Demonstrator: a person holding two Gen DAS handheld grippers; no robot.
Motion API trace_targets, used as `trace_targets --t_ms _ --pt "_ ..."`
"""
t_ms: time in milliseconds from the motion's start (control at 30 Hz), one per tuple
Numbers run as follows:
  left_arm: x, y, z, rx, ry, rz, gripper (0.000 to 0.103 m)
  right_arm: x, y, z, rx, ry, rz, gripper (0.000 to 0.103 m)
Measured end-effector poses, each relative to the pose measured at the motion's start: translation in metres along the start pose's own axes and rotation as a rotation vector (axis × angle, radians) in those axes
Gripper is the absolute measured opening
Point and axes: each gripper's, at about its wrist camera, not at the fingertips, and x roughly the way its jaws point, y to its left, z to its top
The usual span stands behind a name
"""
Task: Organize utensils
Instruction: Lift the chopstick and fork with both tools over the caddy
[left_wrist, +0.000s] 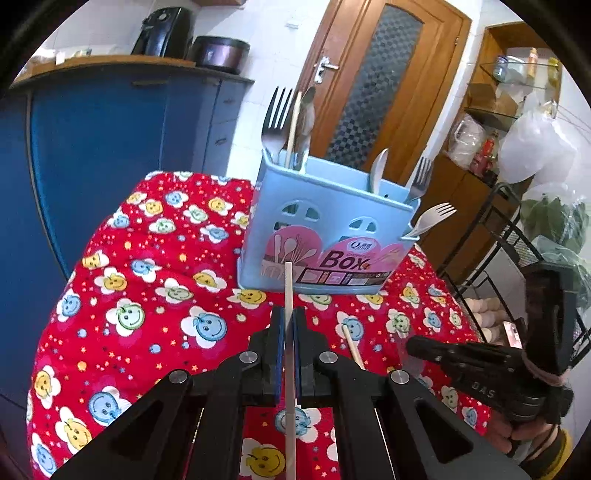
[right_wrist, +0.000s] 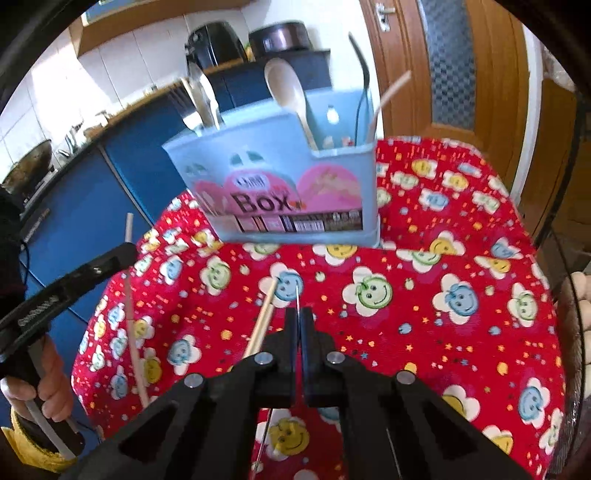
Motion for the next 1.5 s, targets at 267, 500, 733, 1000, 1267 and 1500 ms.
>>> trace_targets --t_ms 267,500,733,1000,1267,1500 --pt "-0.027 -0.006 0.006 0.020 -0.090 -0.038 0.004 -0.052 0.031 -0.007 -0.066 -0.198 -0.110 0.002" --pt "-0.044 -0.013 0.010 0.044 -0.132 -0.039 0.004 -0.083 0.039 0.004 -0.085 -0.320 -0.180 0.002" --pt "-0.058 -0.015 0.025 0.055 -0.169 -0.035 0.004 -0.103 0.042 0.021 -0.081 -0.377 -0.222 0.002" --pt "-0.073 -0.017 0.053 0.083 -0.225 -0.016 0.004 -0.114 0.049 0.044 -0.120 -0.414 -0.279 0.002" --pt "-0.076 -0.028 0.087 0.120 -0.273 0.013 0.004 -0.123 0.047 0.069 -0.145 -0.456 -0.288 0.002" --pt "-0.071 -0.041 0.118 0.145 -0.319 0.033 0.004 -0.122 0.043 0.097 -0.169 -0.487 -0.302 0.002"
